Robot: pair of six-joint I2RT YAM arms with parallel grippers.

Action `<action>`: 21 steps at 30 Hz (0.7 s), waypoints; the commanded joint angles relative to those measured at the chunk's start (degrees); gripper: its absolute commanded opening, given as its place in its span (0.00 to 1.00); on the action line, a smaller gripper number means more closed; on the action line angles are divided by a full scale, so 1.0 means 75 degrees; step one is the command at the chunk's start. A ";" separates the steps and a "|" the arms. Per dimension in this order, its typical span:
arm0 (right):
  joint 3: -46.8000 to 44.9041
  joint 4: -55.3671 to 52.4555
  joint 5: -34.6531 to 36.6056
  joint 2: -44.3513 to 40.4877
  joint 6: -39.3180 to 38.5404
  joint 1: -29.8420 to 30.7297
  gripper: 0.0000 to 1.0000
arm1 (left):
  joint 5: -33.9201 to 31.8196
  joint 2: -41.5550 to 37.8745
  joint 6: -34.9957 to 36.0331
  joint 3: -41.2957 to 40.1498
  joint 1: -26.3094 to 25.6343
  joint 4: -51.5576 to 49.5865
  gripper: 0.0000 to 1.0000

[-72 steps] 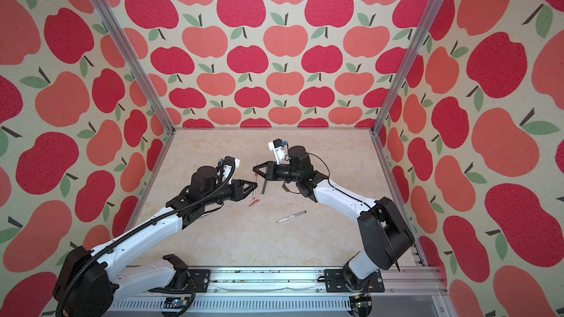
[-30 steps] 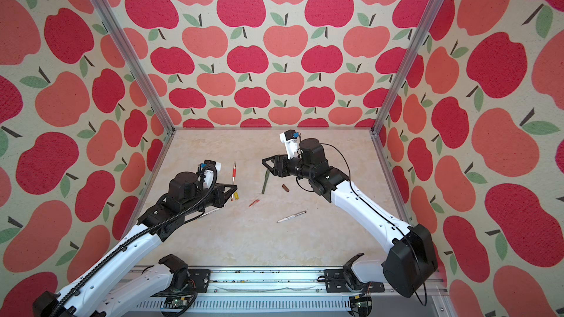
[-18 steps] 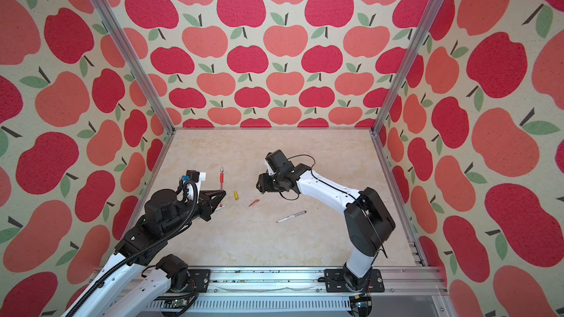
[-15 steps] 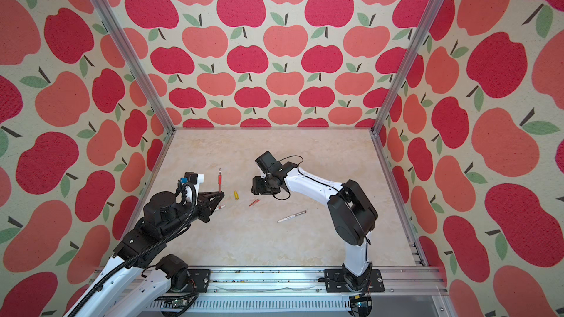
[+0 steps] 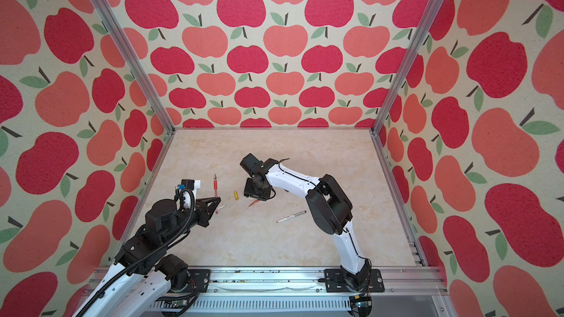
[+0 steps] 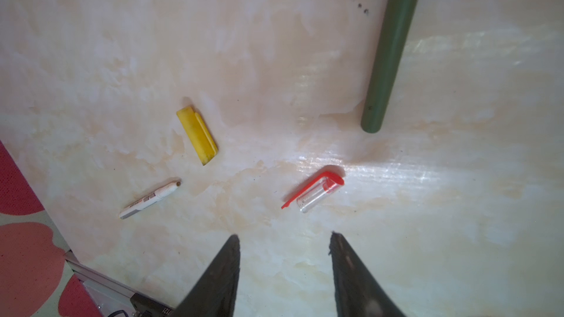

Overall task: Insert pens into pen caps
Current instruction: Pick up the pen cap from the center of the table.

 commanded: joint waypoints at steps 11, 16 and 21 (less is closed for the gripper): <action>0.0381 -0.0421 0.0586 0.0741 0.1688 0.0192 0.45 | 0.0445 0.0491 -0.0448 -0.0455 0.0028 0.0960 0.00; 0.0877 -0.0727 0.0667 0.1106 0.1457 0.0195 0.34 | 0.0459 0.0581 -0.0370 -0.0454 0.0031 0.1038 0.00; 0.1261 -0.1061 0.0787 0.1409 0.1133 0.0186 0.25 | 0.0433 0.0614 -0.0346 -0.0443 0.0054 0.1049 0.00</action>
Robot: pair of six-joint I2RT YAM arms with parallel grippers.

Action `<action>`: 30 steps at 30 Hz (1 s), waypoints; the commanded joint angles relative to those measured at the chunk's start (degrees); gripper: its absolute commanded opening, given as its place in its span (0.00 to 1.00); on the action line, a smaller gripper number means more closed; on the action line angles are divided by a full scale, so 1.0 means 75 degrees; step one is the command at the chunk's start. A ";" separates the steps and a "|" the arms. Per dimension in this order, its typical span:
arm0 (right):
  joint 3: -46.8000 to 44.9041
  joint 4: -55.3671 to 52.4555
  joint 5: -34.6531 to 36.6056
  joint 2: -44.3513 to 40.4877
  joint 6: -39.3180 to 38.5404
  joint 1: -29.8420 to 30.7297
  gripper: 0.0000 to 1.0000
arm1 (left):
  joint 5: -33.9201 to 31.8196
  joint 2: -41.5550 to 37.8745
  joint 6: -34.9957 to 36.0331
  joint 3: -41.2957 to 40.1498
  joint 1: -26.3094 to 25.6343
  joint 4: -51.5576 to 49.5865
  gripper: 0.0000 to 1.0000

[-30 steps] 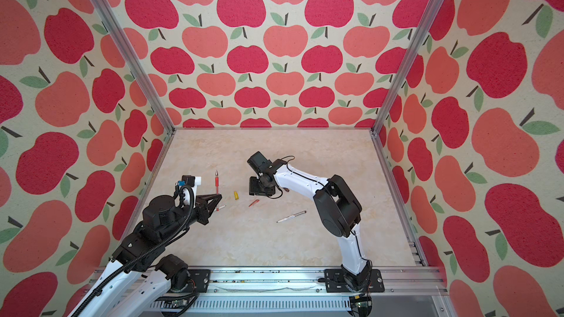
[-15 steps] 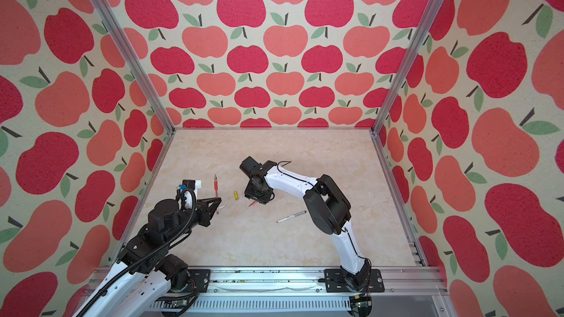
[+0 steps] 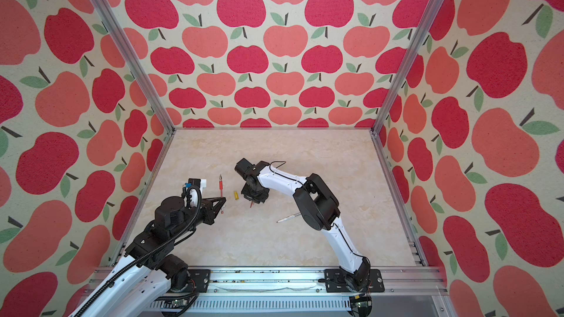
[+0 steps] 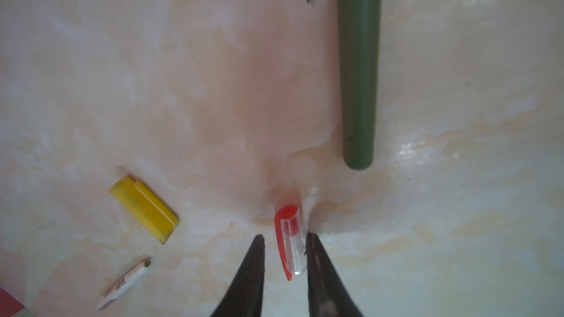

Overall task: Insert pens into pen caps
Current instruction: Pick up the pen cap from the center of the table.

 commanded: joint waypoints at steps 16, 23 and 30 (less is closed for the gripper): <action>0.0747 -0.1099 0.0458 0.1010 -0.1409 0.0008 0.15 | -0.0084 -0.0096 0.0004 -0.0067 0.0102 0.0075 0.00; 0.0875 -0.1242 0.0441 0.1182 -0.1677 -0.0048 0.08 | -0.0073 0.0081 0.0015 -0.0067 0.0244 0.0215 0.00; 0.0255 -0.0255 0.1162 0.0342 -0.2423 -0.0038 0.05 | 0.0387 0.0523 -0.0018 -0.0020 0.0350 0.0336 0.00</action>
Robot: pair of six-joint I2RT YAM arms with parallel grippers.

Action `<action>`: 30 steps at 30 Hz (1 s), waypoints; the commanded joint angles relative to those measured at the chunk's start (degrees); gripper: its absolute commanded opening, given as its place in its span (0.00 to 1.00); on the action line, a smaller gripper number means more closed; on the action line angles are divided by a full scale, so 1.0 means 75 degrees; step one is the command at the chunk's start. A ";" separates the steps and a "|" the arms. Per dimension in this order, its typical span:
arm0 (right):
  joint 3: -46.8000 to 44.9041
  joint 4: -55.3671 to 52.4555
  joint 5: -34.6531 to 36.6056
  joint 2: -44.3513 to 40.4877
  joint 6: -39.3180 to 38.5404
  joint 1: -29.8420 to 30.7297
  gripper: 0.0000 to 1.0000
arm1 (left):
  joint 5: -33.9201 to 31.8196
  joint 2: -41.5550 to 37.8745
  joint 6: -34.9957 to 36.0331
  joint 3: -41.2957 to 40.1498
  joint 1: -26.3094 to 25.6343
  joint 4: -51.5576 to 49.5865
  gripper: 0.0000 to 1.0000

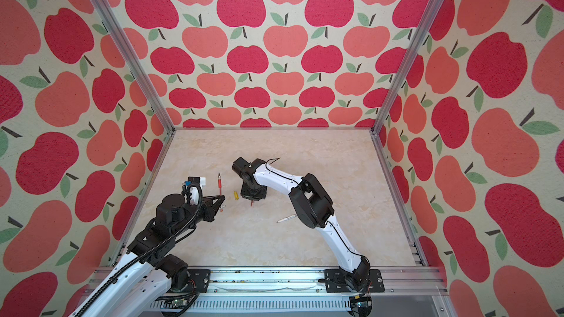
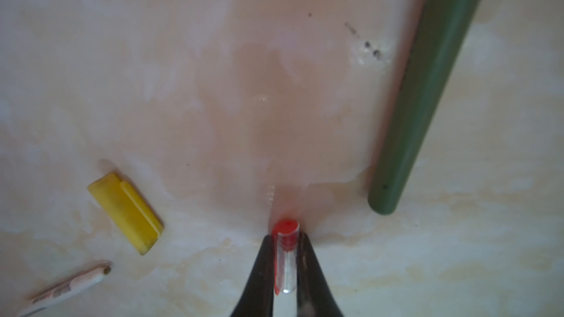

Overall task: Insert pens into pen caps
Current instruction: Pick up the pen cap from the center of the table.

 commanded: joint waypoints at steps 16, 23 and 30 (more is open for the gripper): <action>-0.3697 0.2850 0.1328 -0.3022 -0.1092 -0.0339 0.05 | 0.0710 0.1790 -0.0290 0.0228 -0.0090 0.1032 0.00; -0.4984 0.4197 0.0144 -0.4073 -0.1525 -0.0855 0.05 | 0.1145 0.2473 0.0093 0.0380 -0.0527 0.1480 0.00; -0.6161 0.5341 -0.1197 -0.5174 -0.1448 -0.1457 0.06 | 0.1414 0.2986 0.0421 0.0428 -0.1053 0.2030 0.00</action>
